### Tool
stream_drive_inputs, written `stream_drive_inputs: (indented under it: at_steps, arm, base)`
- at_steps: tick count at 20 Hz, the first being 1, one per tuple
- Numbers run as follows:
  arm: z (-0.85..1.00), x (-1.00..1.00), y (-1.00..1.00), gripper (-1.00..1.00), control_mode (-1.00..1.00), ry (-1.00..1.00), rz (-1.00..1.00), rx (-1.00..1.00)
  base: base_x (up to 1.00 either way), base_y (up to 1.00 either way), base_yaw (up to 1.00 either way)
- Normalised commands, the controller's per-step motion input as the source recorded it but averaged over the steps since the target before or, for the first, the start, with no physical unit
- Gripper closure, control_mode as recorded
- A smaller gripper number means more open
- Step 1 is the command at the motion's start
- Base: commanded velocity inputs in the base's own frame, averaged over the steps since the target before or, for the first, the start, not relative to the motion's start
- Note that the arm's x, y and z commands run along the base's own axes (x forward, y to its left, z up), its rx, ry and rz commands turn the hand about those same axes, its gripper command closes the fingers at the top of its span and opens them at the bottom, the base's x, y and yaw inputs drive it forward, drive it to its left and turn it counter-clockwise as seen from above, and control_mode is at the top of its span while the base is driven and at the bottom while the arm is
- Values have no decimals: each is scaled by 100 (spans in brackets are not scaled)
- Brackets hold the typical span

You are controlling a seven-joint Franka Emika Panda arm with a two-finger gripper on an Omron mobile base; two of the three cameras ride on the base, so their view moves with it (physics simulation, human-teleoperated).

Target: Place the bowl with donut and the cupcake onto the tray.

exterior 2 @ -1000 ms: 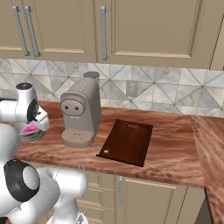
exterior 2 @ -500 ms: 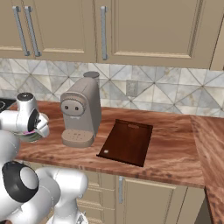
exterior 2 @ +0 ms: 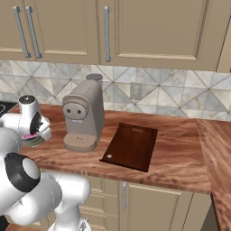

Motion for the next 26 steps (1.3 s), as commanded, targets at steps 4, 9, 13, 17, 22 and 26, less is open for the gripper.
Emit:
stream_drive_inputs:
  at_steps: [4,9,13,17,22,26]
  arm:
    - [-15,4,3,-100,-100,0,0,0]
    - [-15,10,0,-100,-100,0,0,0]
    - [-13,14,5,-100,-100,0,0,0]
    - [-10,16,6,-100,-100,0,0,0]
    - [-9,12,6,-100,-100,0,0,0]
    - [-19,0,0,-100,-100,0,0,0]
  base:
    - [0,0,0]
    - [0,0,0]
    - [0,0,0]
    - [0,0,0]
    - [0,0,0]
    - [0,0,0]
